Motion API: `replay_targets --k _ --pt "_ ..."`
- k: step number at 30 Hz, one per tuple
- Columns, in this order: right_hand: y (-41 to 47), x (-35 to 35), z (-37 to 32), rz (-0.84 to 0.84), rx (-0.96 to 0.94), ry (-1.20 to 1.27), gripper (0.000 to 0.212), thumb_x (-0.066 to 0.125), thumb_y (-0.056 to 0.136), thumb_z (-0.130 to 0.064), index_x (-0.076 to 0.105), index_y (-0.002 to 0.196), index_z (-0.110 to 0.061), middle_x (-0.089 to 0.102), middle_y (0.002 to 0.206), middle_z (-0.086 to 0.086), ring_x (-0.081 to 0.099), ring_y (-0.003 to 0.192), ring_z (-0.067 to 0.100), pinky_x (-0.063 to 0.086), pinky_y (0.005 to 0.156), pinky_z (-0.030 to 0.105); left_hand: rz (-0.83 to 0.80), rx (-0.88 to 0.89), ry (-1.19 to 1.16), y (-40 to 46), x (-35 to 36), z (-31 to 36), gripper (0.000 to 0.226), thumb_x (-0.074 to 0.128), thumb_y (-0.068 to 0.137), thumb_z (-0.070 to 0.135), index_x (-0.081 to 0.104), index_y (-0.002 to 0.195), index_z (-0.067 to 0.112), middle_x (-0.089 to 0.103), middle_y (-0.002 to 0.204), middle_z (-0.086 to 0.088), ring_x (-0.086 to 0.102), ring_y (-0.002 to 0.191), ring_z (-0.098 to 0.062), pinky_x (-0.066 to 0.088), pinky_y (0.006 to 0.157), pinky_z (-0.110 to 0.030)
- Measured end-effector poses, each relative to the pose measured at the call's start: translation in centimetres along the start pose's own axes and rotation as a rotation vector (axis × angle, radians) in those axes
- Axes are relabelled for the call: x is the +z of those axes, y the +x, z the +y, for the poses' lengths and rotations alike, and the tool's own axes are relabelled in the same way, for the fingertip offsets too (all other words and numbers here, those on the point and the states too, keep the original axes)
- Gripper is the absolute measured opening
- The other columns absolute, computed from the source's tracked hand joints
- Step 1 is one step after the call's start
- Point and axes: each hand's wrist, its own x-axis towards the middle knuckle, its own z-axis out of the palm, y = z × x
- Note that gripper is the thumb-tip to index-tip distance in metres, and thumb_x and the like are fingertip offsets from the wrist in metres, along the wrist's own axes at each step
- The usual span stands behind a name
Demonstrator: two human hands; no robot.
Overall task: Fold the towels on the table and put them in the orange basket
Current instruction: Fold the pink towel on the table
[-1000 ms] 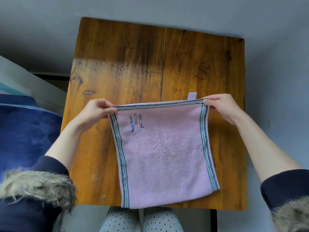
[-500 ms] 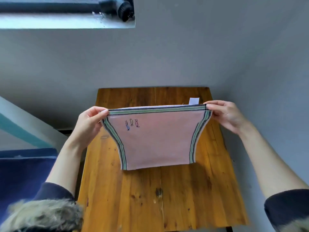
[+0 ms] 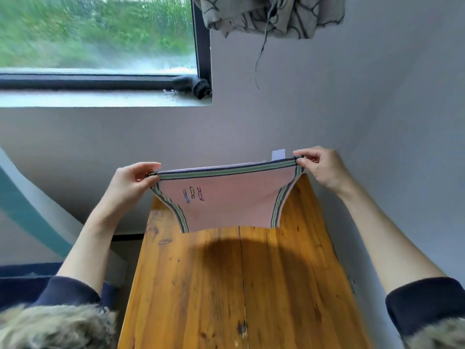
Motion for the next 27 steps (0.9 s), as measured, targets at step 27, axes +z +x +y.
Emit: replay_targets --k 27 --pt "3.7 4.3 0.0 0.205 0.167 0.272 0.013 0.056 0.090 -0.007 0.067 0.095 -0.013 0.065 0.090 0.004 0.064 0.094 0.027 0.050 0.093 0.046 0.285 0.050 0.099 3.4 1.6 0.8 0.009 0.059 0.089 0.006 0.065 0.096 0.007 0.056 0.100 -0.004 0.054 0.090 -0.016 0.042 0.084 -0.022"
